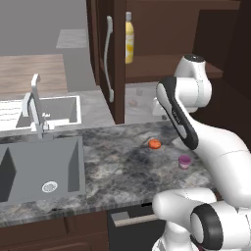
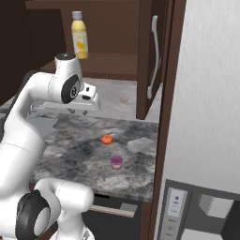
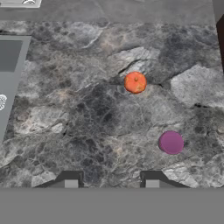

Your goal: Pick the jam and jam from the counter and place them in the cabinets closest to them.

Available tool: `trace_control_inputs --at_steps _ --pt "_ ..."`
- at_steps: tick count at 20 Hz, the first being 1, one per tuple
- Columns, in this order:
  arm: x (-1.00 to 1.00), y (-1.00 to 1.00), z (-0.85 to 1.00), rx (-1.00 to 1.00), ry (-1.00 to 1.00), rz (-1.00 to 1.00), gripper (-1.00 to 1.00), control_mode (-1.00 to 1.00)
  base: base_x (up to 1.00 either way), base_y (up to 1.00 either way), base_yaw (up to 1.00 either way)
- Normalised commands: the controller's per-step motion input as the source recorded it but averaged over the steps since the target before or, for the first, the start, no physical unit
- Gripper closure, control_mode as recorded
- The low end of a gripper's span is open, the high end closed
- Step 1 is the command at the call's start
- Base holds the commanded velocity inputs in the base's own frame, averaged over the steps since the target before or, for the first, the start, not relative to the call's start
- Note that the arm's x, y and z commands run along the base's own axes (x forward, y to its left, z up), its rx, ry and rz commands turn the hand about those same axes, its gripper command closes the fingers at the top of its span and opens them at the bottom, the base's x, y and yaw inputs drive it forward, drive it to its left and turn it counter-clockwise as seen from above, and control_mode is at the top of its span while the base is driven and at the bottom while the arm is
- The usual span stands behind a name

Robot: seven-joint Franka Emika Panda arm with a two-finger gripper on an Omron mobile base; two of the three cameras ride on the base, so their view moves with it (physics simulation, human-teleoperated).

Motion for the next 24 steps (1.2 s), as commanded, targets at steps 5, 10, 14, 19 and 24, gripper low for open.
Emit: trace_control_inputs --at_steps 5,10,14,19,24 --pt "-0.02 -0.08 -0.04 0.00 0.00 0.01 -1.00 -1.00 0.00 0.00 0.00" --pt "-0.19 -0.42 -0.08 0.00 0.00 0.02 -1.00 -1.00 0.00 0.00 0.00" --pt "-0.25 -0.42 -0.11 -0.02 0.00 0.00 -1.00 -1.00 0.00 0.00 0.00" --pt "-0.22 -0.26 -0.12 -0.06 0.00 0.00 -1.00 -1.00 0.00 0.00 0.00" --pt "-0.01 0.00 0.00 -0.02 0.00 0.00 -1.00 -1.00 0.00 0.00 0.00"
